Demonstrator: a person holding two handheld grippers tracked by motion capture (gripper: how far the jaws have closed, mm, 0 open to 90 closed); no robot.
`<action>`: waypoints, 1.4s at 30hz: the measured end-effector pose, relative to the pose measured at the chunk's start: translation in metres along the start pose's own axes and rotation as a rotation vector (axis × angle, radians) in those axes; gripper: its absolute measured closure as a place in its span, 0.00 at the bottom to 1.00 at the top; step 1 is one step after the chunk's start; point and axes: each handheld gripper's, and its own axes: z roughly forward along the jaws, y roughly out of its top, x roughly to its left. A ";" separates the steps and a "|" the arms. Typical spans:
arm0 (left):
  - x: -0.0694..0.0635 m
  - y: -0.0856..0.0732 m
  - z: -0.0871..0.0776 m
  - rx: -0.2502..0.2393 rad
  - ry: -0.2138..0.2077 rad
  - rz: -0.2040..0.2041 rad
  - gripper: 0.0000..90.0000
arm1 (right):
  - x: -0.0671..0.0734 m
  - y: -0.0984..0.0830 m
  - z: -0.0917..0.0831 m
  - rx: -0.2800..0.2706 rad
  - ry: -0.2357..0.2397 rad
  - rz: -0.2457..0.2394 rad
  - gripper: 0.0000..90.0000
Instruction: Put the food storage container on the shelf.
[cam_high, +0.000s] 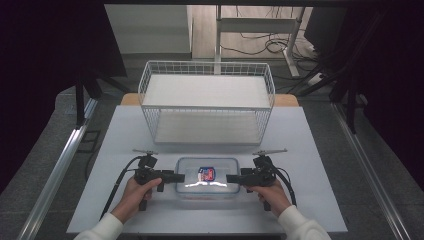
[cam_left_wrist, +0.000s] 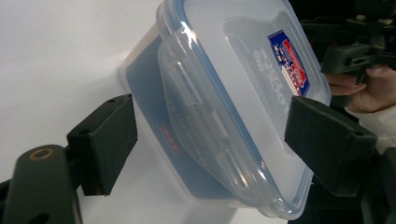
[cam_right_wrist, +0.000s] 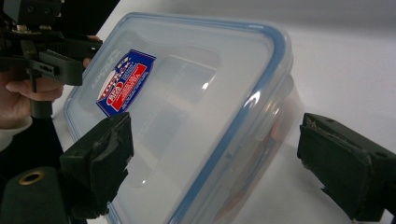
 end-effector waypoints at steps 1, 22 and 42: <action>0.000 0.000 0.000 -0.001 -0.001 0.001 0.20 | -0.002 0.000 0.001 0.005 0.017 0.010 0.14; -0.011 -0.003 -0.008 -0.012 -0.020 -0.024 0.46 | -0.005 -0.009 -0.013 -0.021 0.095 0.125 0.47; -0.028 -0.014 -0.017 -0.042 -0.003 0.001 0.53 | 0.013 -0.021 -0.028 -0.063 0.067 0.146 0.56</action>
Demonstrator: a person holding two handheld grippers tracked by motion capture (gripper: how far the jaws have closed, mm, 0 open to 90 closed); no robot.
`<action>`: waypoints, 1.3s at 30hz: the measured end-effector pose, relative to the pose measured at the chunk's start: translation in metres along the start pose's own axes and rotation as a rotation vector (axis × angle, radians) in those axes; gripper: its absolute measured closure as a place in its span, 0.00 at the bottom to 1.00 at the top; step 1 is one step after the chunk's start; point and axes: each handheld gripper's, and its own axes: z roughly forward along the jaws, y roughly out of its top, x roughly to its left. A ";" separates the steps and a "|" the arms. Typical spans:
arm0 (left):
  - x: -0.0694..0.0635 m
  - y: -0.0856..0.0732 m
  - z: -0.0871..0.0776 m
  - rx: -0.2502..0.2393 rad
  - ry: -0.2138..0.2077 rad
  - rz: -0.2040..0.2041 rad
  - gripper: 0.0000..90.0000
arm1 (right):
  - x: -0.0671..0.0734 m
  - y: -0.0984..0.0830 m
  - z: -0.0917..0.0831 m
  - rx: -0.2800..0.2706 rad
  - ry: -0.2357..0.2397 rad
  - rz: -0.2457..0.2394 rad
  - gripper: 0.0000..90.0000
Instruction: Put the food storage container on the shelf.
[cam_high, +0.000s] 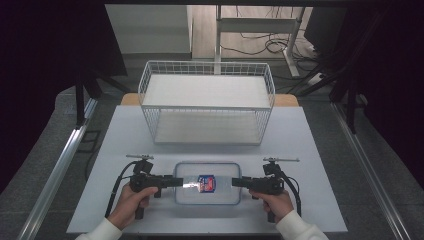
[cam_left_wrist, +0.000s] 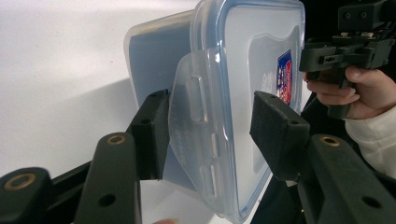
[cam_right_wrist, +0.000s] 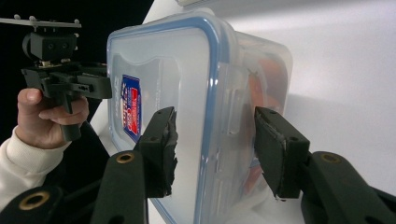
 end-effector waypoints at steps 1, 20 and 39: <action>-0.001 0.000 0.000 0.001 0.000 0.001 0.53 | 0.000 0.000 -0.001 -0.003 0.003 0.010 0.57; -0.008 0.013 -0.006 -0.030 0.010 0.032 0.54 | 0.006 0.009 -0.005 -0.035 0.003 -0.025 0.57; 0.016 0.065 0.002 -0.047 0.014 0.068 0.54 | -0.011 0.060 0.007 -0.061 -0.002 -0.076 0.57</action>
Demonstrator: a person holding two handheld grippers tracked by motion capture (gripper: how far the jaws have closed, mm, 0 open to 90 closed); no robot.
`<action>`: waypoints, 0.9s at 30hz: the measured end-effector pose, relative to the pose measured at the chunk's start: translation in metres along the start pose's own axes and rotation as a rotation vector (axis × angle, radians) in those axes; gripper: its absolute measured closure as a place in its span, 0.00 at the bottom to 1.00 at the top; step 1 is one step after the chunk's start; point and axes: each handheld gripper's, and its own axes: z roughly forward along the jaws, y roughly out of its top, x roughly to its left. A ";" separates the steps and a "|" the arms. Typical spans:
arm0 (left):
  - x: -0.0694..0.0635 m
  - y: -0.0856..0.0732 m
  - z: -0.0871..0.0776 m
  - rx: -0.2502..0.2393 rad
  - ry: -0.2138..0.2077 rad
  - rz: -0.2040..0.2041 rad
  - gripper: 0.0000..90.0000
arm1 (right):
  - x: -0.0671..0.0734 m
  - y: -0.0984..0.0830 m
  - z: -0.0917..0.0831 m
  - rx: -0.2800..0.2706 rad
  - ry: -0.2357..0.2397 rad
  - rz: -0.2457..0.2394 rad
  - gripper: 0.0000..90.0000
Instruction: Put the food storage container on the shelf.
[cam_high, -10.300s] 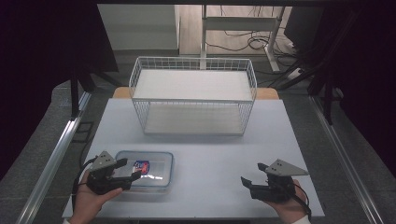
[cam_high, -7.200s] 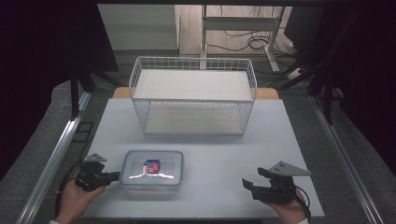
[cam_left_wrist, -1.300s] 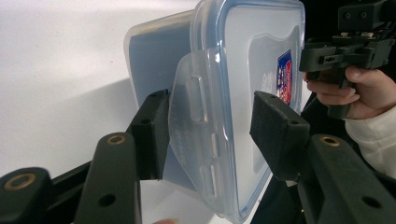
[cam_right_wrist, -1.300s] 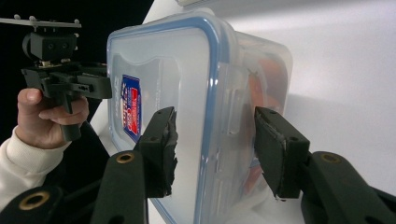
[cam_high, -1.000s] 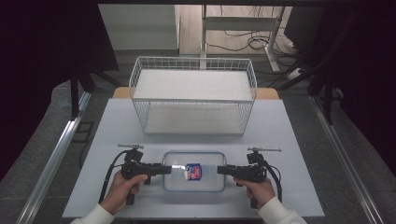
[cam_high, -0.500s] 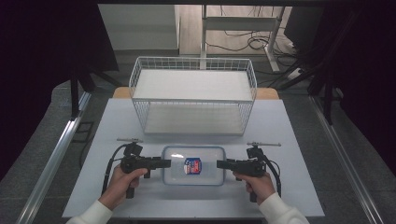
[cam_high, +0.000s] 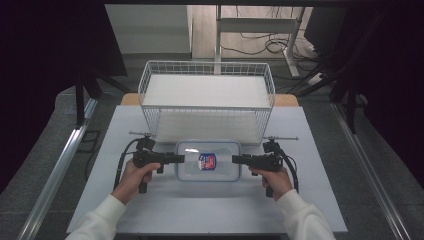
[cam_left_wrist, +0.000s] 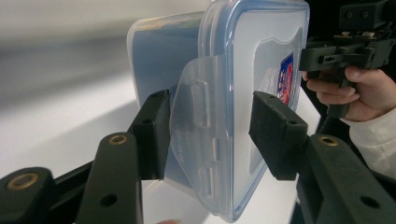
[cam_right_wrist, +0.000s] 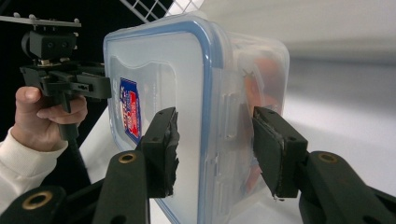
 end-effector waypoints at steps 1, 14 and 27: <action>0.003 0.003 0.001 -0.005 0.000 -0.003 0.54 | -0.002 0.003 0.002 -0.002 -0.001 -0.001 0.57; 0.035 0.039 0.015 -0.034 0.004 0.004 0.54 | -0.028 0.041 0.026 -0.051 0.000 -0.003 0.57; 0.056 0.042 0.028 -0.038 -0.002 -0.019 0.54 | -0.046 0.044 0.040 -0.081 -0.022 0.039 0.57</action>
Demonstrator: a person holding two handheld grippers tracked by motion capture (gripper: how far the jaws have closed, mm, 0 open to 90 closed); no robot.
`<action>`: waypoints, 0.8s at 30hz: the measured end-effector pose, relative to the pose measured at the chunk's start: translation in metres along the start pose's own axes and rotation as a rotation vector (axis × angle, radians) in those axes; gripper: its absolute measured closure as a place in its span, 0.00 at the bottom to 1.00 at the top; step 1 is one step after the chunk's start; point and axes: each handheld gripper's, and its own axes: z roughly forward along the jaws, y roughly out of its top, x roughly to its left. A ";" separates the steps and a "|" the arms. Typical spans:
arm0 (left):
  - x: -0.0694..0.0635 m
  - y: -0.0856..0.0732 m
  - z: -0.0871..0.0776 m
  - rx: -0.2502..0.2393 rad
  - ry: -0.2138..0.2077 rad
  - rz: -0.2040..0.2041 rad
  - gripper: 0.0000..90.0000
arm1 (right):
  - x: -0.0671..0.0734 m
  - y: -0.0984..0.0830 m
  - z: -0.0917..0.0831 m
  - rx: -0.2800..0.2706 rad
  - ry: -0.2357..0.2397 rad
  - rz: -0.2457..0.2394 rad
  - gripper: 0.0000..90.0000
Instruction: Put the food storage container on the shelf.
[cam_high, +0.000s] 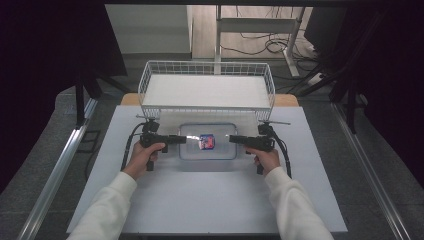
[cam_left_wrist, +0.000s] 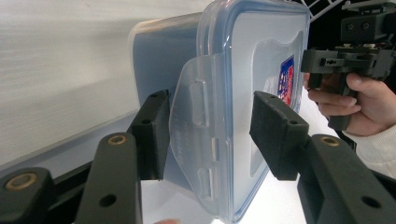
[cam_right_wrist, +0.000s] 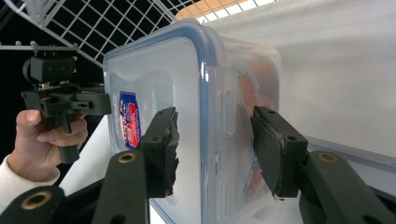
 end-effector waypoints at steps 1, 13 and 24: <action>0.002 0.000 0.001 0.000 -0.005 -0.008 0.54 | -0.001 0.000 0.001 0.000 -0.002 0.005 0.57; 0.010 0.001 0.006 -0.044 0.007 -0.050 0.53 | -0.005 -0.001 0.006 -0.032 -0.032 0.103 0.56; 0.012 0.001 0.011 -0.075 0.016 -0.075 0.51 | -0.004 -0.002 0.009 -0.065 -0.084 0.102 0.55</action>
